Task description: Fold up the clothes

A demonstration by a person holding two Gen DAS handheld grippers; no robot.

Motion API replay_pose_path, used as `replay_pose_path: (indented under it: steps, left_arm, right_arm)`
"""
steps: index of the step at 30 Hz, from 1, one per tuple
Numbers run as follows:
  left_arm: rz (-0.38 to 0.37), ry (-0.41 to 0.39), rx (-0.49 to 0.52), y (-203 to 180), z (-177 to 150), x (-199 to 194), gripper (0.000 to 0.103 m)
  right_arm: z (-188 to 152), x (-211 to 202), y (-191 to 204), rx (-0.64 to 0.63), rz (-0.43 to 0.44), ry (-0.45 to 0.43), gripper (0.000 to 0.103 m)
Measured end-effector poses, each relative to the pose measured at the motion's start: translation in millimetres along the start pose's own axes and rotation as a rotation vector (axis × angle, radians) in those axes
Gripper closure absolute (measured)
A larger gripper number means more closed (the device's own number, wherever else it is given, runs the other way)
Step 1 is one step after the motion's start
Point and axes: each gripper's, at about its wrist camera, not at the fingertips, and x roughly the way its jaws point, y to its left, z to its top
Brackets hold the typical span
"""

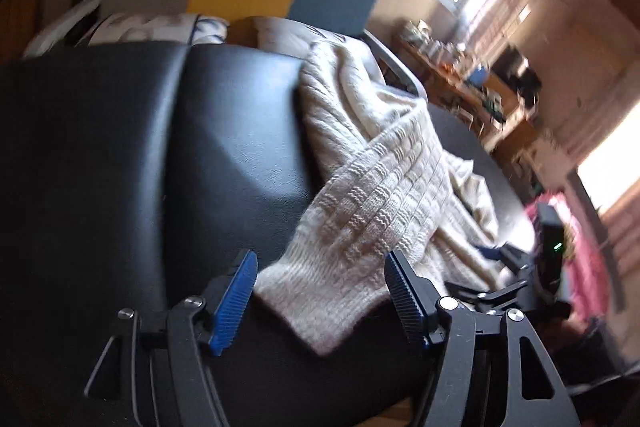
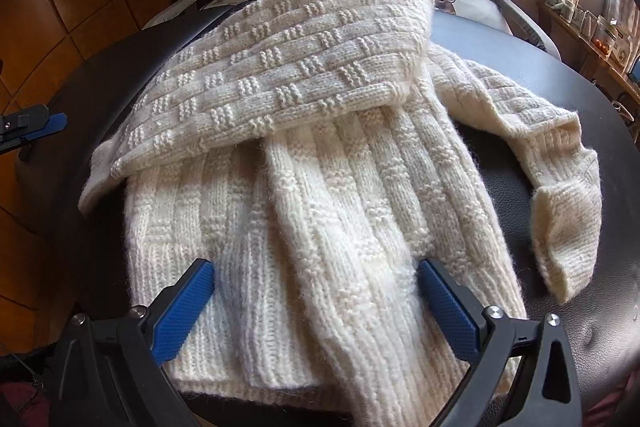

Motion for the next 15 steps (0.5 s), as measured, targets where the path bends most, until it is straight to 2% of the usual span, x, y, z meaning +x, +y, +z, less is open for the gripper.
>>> replay_pose_path:
  steps: [2,6,7,8,9,12,15]
  left_arm:
    - [-0.025,0.017,0.051,-11,6,13,0.032]
    - [0.005,0.075,0.075,-18,12,43,0.034]
    - [0.012,0.093,0.075,-18,11,51,0.046]
    - [0.020,0.111,0.074,-18,11,58,0.082]
    - [0.028,0.129,0.074,-18,10,66,0.103]
    - [0.033,0.146,0.048,-17,6,79,0.101]
    - [0.022,0.085,-0.035,-9,6,65,0.102]
  right_arm:
    - [1,-3,4,-0.001,0.000,-0.004,0.000]
    - [4,-8,11,0.001,0.001,-0.007,0.000]
    - [5,-9,13,0.002,0.002,-0.009,0.000]
    - [6,-11,15,0.001,0.002,-0.013,0.000]
    - [6,-13,17,0.000,0.003,-0.017,0.000]
    - [8,-17,23,0.000,0.008,-0.021,0.000]
    - [12,-22,30,-0.001,0.011,-0.019,0.000]
